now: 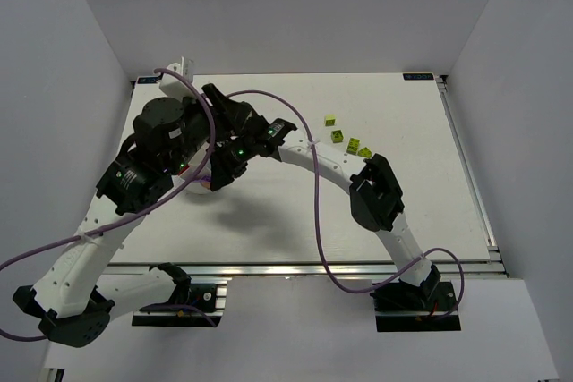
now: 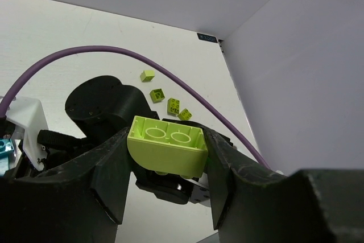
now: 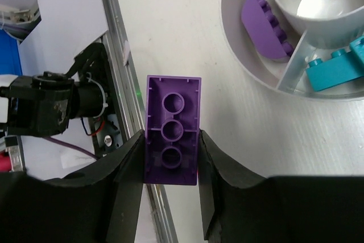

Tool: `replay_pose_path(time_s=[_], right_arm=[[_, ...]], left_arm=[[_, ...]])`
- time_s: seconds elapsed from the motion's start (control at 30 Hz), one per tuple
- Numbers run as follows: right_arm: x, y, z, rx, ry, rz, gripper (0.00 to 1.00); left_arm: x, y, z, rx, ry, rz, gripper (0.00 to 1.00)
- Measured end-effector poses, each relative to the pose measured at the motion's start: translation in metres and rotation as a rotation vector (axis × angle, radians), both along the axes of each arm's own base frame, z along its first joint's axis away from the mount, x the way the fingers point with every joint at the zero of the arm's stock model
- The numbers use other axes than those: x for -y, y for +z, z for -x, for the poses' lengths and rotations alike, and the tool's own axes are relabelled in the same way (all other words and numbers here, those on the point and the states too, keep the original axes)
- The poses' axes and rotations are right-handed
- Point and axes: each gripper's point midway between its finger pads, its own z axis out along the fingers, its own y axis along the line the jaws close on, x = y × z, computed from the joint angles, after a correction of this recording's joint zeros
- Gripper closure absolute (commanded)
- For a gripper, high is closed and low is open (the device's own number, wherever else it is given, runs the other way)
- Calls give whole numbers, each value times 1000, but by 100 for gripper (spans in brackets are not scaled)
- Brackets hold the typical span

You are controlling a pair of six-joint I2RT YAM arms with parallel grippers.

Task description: Sort the legos into containers by color

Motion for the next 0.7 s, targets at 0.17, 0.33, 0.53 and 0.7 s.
replay_pose_path(time_s=[0.17,0.33,0.53,0.7], right_arm=[[-4,0,-4,22,-28,3,100],[-4,-2,-9,45,-53,15,100],[-4,-3,-12,54,-63,19,100],[-9,2,-15,54,-77,-8,100]], left_arm=[[-4,1,4,12,6,18,56],[-4,1,4,20,7,28,56],[-3,-1,3,19,7,30,56],[-6,2,4,26,18,33,56]])
